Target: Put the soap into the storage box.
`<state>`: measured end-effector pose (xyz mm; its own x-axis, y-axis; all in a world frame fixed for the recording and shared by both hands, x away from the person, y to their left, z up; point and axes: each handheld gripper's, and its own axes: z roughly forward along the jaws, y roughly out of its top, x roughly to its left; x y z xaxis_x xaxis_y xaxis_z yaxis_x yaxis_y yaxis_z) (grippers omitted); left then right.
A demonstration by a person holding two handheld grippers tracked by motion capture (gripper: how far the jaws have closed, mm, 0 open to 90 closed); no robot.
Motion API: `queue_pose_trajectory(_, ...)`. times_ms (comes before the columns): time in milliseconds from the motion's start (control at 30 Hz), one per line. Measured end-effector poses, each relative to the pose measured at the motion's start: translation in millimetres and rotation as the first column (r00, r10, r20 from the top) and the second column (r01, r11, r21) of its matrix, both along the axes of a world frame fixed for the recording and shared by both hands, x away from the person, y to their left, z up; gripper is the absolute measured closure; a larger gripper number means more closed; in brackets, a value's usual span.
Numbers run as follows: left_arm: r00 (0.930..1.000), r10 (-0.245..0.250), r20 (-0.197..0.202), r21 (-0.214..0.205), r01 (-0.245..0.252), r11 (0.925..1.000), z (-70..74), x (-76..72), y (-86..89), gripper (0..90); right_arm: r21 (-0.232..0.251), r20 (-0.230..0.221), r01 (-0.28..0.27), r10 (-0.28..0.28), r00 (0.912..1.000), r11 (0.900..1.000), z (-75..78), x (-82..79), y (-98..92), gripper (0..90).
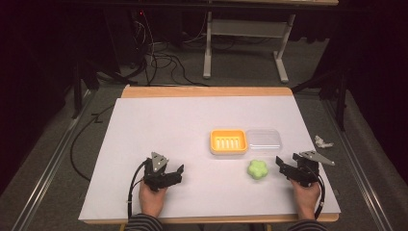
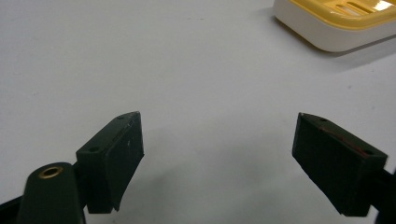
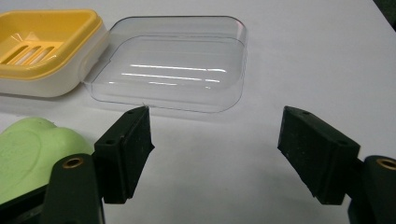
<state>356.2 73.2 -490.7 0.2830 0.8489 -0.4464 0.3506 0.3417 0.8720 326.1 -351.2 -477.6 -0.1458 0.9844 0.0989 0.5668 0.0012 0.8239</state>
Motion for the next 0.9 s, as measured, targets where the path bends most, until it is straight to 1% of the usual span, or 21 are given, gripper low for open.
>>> queue_pose_trajectory(167,1.0,-0.002,0.003,0.005,0.002,1.0,0.0,-0.4,0.1,17.2,-0.004,-0.004,-0.008,0.008,1.0,1.0,-0.2,0.5,-0.2,26.4)
queue_pose_trajectory(267,1.0,-0.004,0.003,0.002,0.004,1.0,0.1,-0.4,0.2,17.2,-0.003,-0.006,-0.003,0.003,1.0,1.0,-0.2,0.5,-0.1,26.3)
queue_pose_trajectory(433,1.0,-0.005,0.005,-0.002,0.005,1.0,0.1,-0.5,-0.2,17.2,-0.011,-0.002,0.002,-0.002,1.0,0.9999,-0.1,0.0,0.7,26.2)
queue_pose_trajectory(600,1.0,-0.005,0.001,0.005,0.005,1.0,-0.1,-0.5,-0.3,17.4,-0.012,0.005,0.008,-0.008,1.0,0.9999,0.1,-0.9,1.5,25.4)
queue_pose_trajectory(833,1.0,-0.002,-0.002,0.005,0.002,1.0,-0.1,-0.2,-0.5,17.4,-0.017,0.013,0.004,-0.004,0.9999,0.9998,0.2,-1.8,1.5,25.4)
queue_pose_trajectory(900,1.0,-0.008,0.004,0.008,0.008,0.9999,-0.3,-0.7,-0.4,17.4,-0.02,0.014,0.004,-0.003,0.9999,0.9998,0.2,-1.7,1.6,25.4)
